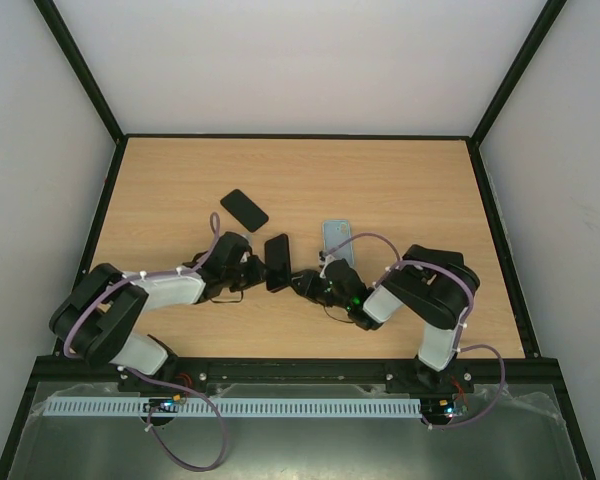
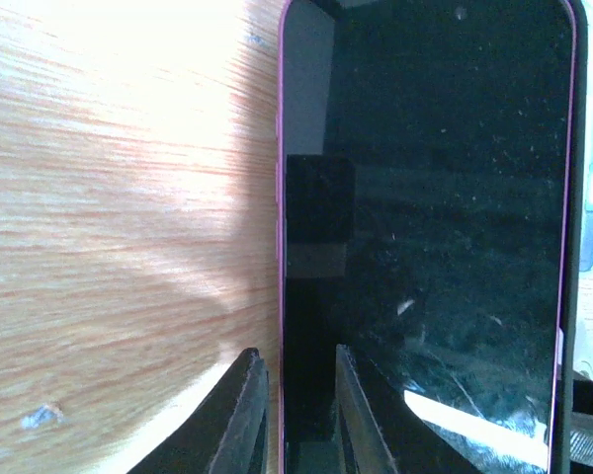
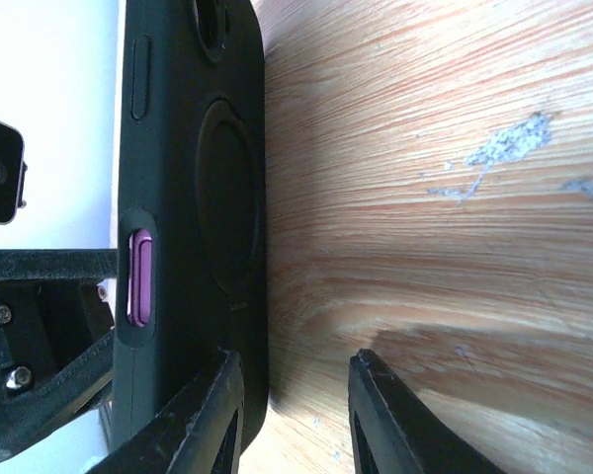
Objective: Put the phone into the phone case
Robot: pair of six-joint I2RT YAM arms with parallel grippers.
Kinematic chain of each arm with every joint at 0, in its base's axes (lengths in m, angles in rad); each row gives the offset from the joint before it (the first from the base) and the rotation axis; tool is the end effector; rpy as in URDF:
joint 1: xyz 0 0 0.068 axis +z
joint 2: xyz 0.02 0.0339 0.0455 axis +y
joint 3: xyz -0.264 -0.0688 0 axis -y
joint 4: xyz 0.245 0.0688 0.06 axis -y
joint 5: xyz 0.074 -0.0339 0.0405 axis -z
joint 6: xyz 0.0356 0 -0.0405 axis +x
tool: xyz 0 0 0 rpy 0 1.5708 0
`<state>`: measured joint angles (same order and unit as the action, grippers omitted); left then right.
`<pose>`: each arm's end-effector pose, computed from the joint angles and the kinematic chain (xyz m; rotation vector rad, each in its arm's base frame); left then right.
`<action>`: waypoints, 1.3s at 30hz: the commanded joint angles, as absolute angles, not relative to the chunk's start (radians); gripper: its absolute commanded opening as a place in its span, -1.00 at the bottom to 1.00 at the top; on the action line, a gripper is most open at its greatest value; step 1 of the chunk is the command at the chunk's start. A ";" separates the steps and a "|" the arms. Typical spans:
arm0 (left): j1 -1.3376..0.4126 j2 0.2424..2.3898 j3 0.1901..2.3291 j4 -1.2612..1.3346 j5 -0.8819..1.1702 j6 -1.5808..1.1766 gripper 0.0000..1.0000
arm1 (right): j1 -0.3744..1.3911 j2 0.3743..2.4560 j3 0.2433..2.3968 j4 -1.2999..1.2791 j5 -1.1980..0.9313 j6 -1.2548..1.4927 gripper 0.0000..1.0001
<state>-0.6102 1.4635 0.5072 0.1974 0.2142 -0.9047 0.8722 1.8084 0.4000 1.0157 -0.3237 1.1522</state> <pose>0.2095 -0.1557 0.1355 -0.2555 2.5191 -0.9445 0.1717 0.2221 0.0968 0.0732 2.3353 1.5171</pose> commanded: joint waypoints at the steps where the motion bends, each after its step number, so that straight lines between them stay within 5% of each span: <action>1: -0.626 1.519 0.506 0.137 0.212 -0.875 -0.57 | 0.867 1.837 0.384 1.239 -0.371 1.250 -0.37; 16: -0.625 1.563 0.525 0.134 0.208 -0.848 -0.57 | 0.839 2.101 0.279 1.807 -0.335 1.534 -0.13; 32: -0.630 1.610 0.584 0.122 0.214 -0.847 -0.57 | 0.751 2.085 0.251 1.764 -0.374 1.491 0.16; 39: -0.631 1.610 0.627 0.101 0.219 -0.846 -0.56 | 0.707 2.011 0.277 1.635 -0.404 1.414 0.14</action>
<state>-0.6235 1.5867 0.6079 0.1799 0.2173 -0.8562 0.7578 2.0296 0.2939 1.6054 -0.4522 1.4780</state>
